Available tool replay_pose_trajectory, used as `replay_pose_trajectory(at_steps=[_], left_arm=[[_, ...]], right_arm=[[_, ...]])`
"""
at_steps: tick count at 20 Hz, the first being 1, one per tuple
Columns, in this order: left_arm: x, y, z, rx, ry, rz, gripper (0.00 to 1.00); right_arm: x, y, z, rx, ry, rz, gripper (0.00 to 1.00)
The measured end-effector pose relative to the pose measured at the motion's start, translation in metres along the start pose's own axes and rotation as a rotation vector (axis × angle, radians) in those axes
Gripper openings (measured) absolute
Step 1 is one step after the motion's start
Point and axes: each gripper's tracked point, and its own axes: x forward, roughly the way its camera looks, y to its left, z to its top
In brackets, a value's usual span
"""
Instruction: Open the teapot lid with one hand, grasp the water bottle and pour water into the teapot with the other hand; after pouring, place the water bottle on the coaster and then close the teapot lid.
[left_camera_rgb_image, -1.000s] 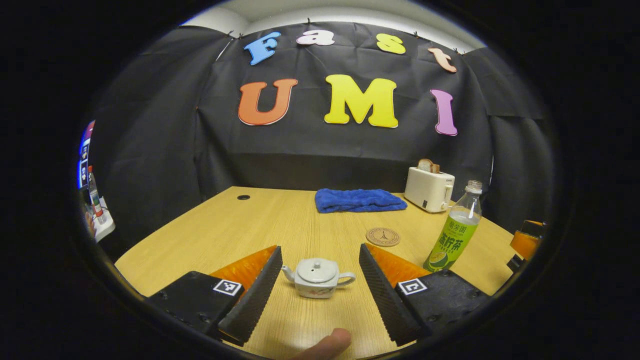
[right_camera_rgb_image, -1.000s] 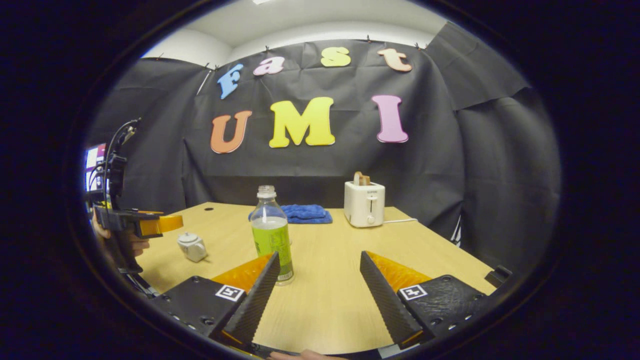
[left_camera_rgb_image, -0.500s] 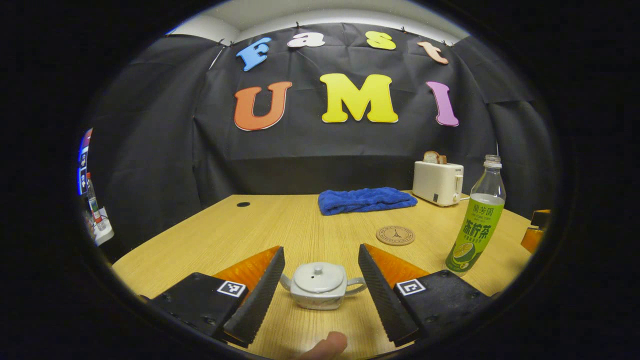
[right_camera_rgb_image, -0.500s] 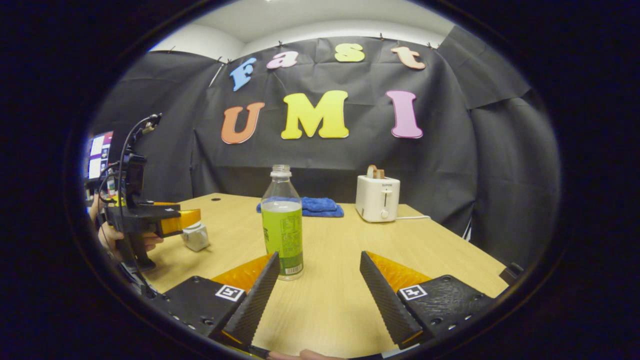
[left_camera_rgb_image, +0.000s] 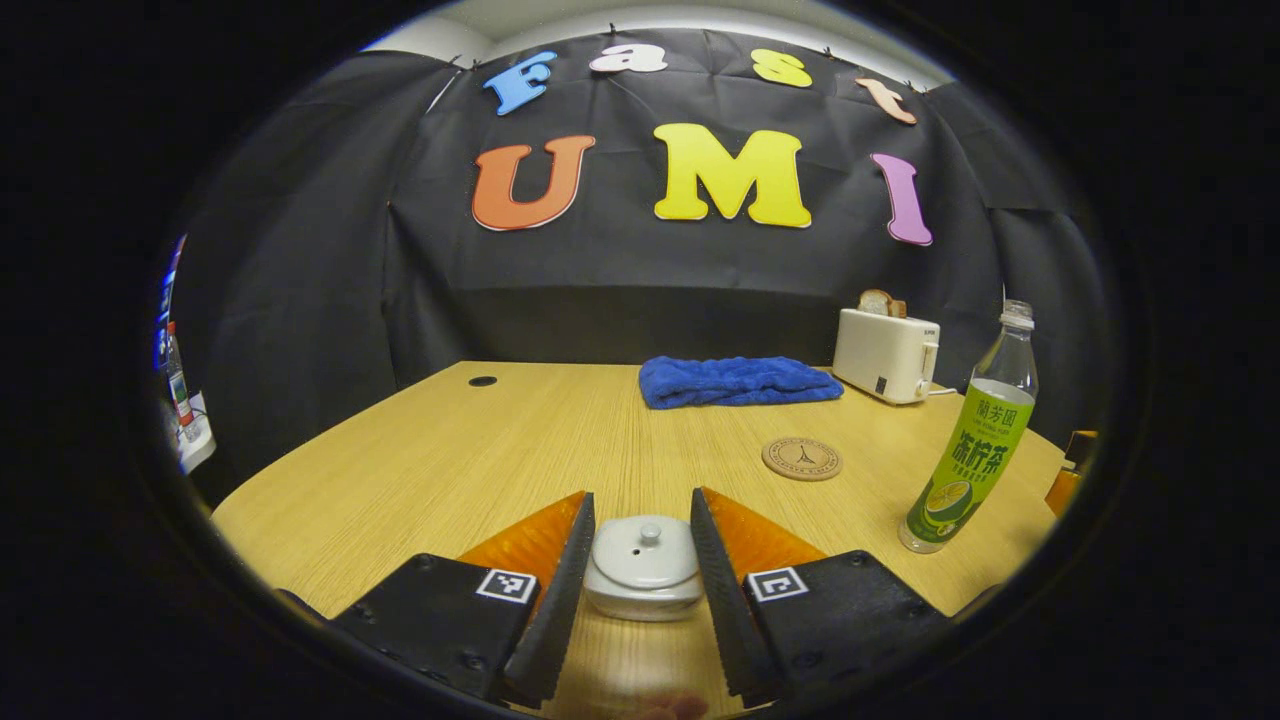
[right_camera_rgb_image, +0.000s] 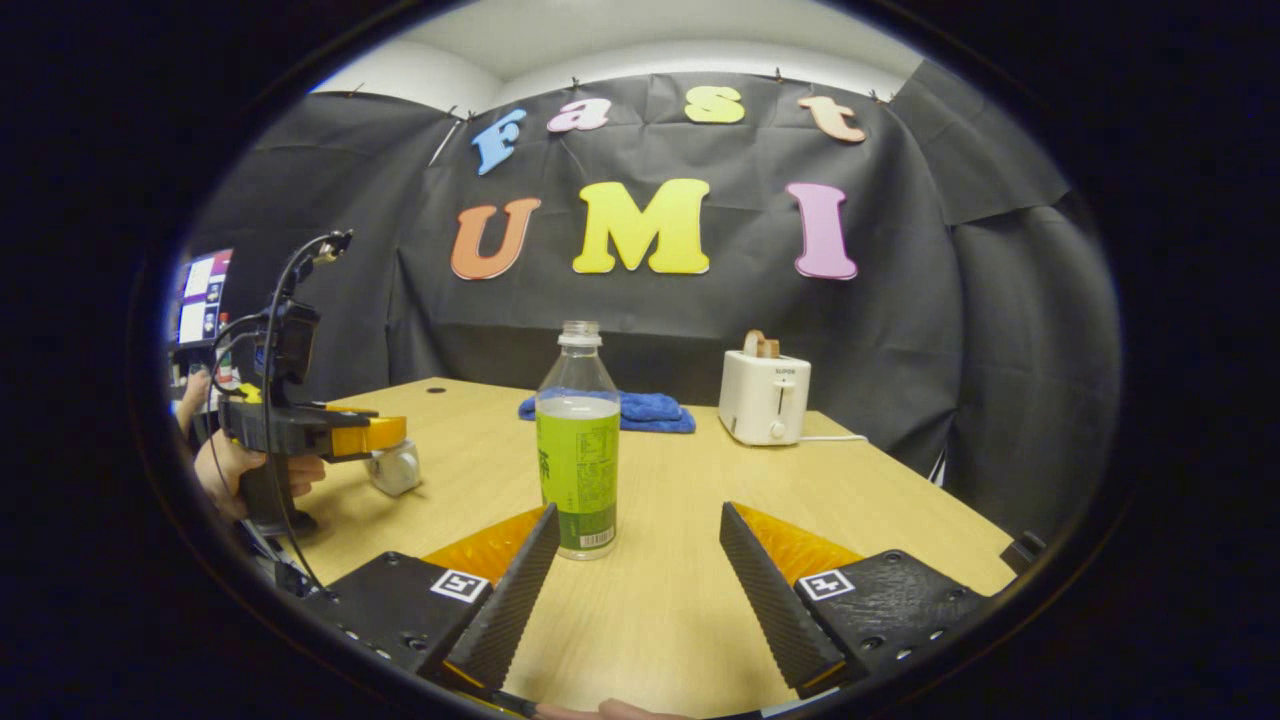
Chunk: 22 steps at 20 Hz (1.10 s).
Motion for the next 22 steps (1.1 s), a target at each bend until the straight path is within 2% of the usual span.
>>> replay_pose_trajectory(at_steps=[1,4,5,8,9,11,12,13,14,15,18,21,22], left_arm=[[0.001,0.001,-0.002,0.001,0.001,0.011,0.53],[0.003,0.002,0.000,0.011,-0.020,0.015,0.39],[0.003,0.001,0.001,0.001,-0.029,0.011,0.29],[0.004,-0.004,0.002,0.020,-0.049,-0.020,0.24],[0.003,-0.005,0.004,0.018,-0.058,-0.030,0.19],[0.001,-0.002,0.010,-0.002,-0.071,-0.023,0.09],[0.000,-0.003,0.011,-0.012,-0.071,-0.030,0.08],[-0.001,-0.002,0.013,-0.019,-0.078,-0.032,0.07],[-0.002,0.000,0.016,-0.028,-0.089,-0.032,0.07],[-0.004,0.000,0.018,-0.040,-0.090,-0.038,0.06],[-0.006,0.002,0.022,-0.068,-0.099,-0.044,0.06],[-0.011,0.005,0.028,-0.086,-0.103,-0.042,0.05],[-0.012,0.009,0.027,-0.085,-0.088,-0.027,0.05]], right_arm=[[0.001,0.000,-0.001,0.000,0.002,-0.001,0.96],[0.006,0.000,-0.002,0.013,0.011,-0.001,0.96],[0.008,0.000,-0.002,0.028,0.015,-0.001,0.96],[0.017,0.012,-0.008,0.121,0.056,0.063,0.96],[0.022,0.015,-0.009,0.152,0.074,0.080,0.96],[0.029,0.010,-0.013,0.191,0.093,0.060,0.96],[0.033,0.010,-0.012,0.195,0.095,0.057,0.92],[0.036,0.012,-0.014,0.186,0.096,0.055,0.95],[0.039,0.013,-0.016,0.164,0.097,0.046,0.90],[0.042,0.014,-0.016,0.139,0.096,0.041,0.94],[0.046,0.022,-0.013,0.098,0.088,0.054,0.94],[0.057,0.035,-0.007,0.094,0.084,0.097,0.89],[0.063,0.036,-0.006,0.098,0.088,0.102,0.94]])
